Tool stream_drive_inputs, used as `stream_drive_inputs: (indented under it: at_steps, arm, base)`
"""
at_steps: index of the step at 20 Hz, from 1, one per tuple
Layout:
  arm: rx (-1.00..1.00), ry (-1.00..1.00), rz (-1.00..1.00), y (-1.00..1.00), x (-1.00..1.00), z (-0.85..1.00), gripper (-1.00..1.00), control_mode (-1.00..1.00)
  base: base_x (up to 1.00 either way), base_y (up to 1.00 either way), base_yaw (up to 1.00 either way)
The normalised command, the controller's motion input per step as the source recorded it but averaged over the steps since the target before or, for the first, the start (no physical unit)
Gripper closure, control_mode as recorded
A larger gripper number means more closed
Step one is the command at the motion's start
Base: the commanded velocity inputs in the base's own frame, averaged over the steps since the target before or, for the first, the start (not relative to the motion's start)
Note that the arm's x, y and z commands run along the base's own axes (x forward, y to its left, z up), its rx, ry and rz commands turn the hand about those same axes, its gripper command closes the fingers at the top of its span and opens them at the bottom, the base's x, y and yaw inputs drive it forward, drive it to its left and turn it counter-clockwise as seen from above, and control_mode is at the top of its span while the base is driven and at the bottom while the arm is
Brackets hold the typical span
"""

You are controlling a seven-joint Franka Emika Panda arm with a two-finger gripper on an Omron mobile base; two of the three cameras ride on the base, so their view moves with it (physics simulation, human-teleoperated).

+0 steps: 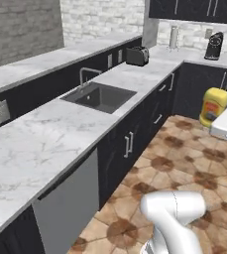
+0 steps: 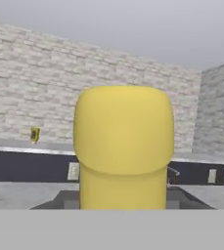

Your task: The dining table condiment station is running low on mustard. Refill the condiment station by opening the cabinet and taking the mustard from the cabinet and placing it on the dining table.

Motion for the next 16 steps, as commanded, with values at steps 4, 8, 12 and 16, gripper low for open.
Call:
stream_drive_inputs:
  at_steps: [4, 8, 12, 16]
  arm:
    - [0.00, 0.00, 0.00, 0.00, 0.00, 0.00, 1.00, 1.00]
    - [0.00, 0.00, 0.00, 0.00, 0.00, 0.00, 1.00, 1.00]
    - [0.00, 0.00, 0.00, 0.00, 0.00, 0.00, 1.00, 1.00]
    - [0.00, 0.00, 0.00, 0.00, 0.00, 0.00, 1.00, 1.00]
  base:
    - [-0.79, 0.87, 0.34]
    - [-0.68, 0.83, 0.32]
    - [-0.40, 0.99, 0.28]
    - [-0.13, 1.00, 0.21]
